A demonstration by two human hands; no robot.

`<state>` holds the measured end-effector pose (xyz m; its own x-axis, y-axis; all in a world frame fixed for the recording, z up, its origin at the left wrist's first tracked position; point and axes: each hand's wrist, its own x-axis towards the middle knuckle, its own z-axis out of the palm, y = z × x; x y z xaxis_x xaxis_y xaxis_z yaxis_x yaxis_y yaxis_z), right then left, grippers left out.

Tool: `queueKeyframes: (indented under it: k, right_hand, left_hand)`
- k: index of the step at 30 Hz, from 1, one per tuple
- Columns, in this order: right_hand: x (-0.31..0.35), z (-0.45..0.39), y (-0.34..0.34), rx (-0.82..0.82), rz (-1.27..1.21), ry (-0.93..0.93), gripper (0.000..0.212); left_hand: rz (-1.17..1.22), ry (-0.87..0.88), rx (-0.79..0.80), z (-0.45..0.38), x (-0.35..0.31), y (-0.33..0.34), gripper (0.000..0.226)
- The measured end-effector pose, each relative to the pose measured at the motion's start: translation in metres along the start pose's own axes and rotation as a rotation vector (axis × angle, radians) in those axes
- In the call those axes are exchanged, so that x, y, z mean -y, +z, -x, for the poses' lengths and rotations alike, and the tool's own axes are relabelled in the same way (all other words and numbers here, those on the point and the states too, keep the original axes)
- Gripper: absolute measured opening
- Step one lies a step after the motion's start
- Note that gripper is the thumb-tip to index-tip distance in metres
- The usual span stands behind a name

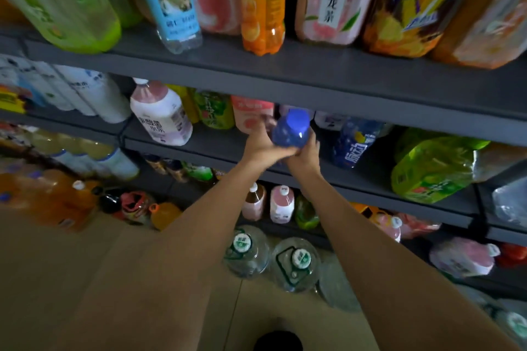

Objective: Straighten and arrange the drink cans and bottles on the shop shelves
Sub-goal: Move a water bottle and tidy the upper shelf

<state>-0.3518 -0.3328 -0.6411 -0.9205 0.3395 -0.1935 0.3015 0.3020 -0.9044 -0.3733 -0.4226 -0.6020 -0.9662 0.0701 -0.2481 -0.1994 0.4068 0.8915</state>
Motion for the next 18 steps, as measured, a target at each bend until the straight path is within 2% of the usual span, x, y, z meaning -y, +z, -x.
queueKeyframes:
  k: [4,7,10,14,16,18]
  right_hand:
    - [0.012,0.056,-0.022,-0.083,0.043,0.015,0.060]
    - [0.031,0.102,-0.058,-0.081,0.120,-0.011,0.062]
    - [0.070,0.148,-0.121,-0.138,0.160,0.009,0.075]
    - [0.129,0.193,-0.222,-0.316,0.146,-0.074,0.107]
    - [0.154,0.205,-0.272,-0.418,0.091,-0.207,0.101]
    - [0.175,0.218,-0.321,-0.549,0.007,-0.301,0.086]
  left_hand:
    - [-0.023,0.057,0.050,0.055,-0.009,-0.007,0.058]
    - [-0.120,0.029,0.194,0.099,-0.041,-0.012,0.064]
    - [-0.136,0.015,0.339,0.144,-0.104,-0.009,0.065]
    - [-0.039,0.133,0.489,0.201,-0.208,0.010,0.060]
    - [0.092,0.168,0.571,0.226,-0.257,0.024,0.063]
    - [0.220,0.193,0.654,0.247,-0.301,0.046,0.049]
